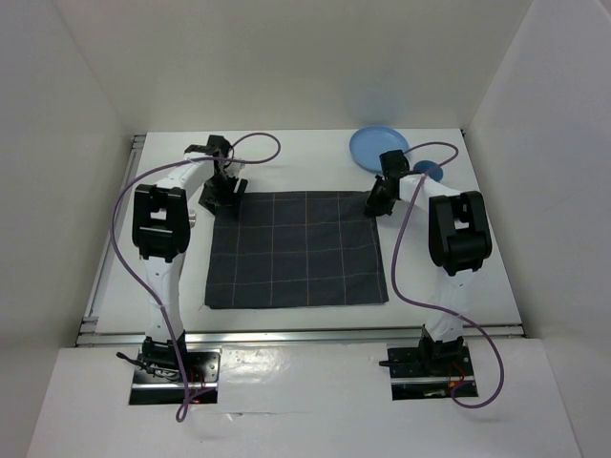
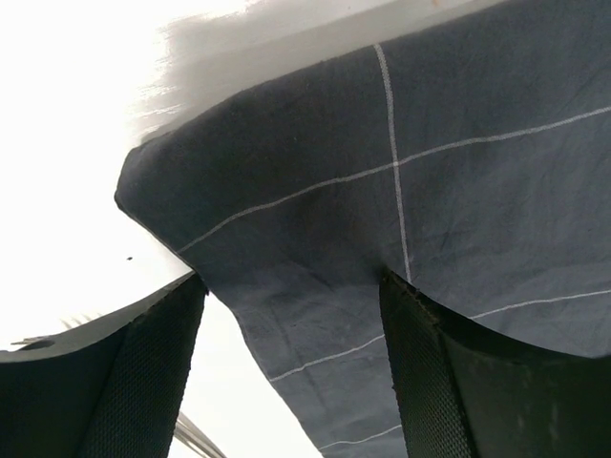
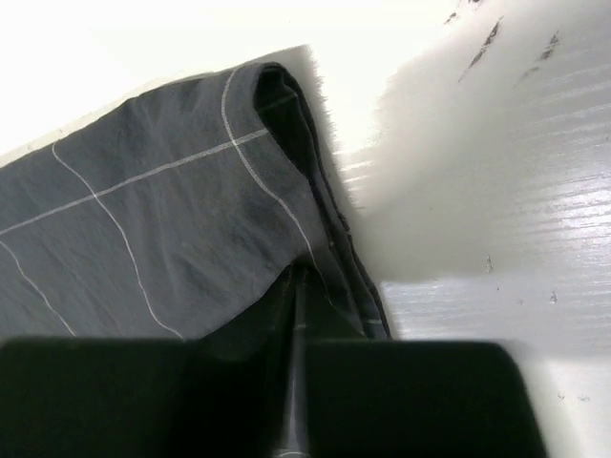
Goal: Set the dinner table for one person
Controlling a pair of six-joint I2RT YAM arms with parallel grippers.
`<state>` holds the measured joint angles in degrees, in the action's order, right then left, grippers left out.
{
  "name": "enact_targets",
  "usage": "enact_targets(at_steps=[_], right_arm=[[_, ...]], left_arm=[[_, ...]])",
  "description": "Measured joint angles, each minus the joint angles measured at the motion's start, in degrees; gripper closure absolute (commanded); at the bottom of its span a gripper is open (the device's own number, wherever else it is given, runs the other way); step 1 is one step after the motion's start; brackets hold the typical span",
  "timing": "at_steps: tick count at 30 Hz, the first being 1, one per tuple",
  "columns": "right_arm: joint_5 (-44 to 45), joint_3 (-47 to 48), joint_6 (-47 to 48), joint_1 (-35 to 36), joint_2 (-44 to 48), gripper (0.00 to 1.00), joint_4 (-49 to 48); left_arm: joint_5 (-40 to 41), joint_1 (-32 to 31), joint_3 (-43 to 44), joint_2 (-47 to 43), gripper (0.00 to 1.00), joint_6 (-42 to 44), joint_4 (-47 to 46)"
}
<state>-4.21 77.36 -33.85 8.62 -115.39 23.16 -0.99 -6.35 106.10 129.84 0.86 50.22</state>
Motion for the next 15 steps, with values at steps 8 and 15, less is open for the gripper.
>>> enact_targets(at_steps=[8, 15], right_arm=[[3.26, 5.84, 5.53, 0.50, 0.13, 0.49, 4.57], [4.59, 13.99, 6.45, 0.50, 5.86, 0.40, 7.85]], left_arm=[[0.31, 0.00, -1.31, -4.42, 0.07, 0.33, -0.37], [0.11, 0.00, 0.37, -10.14, 0.07, 0.46, -0.20]])
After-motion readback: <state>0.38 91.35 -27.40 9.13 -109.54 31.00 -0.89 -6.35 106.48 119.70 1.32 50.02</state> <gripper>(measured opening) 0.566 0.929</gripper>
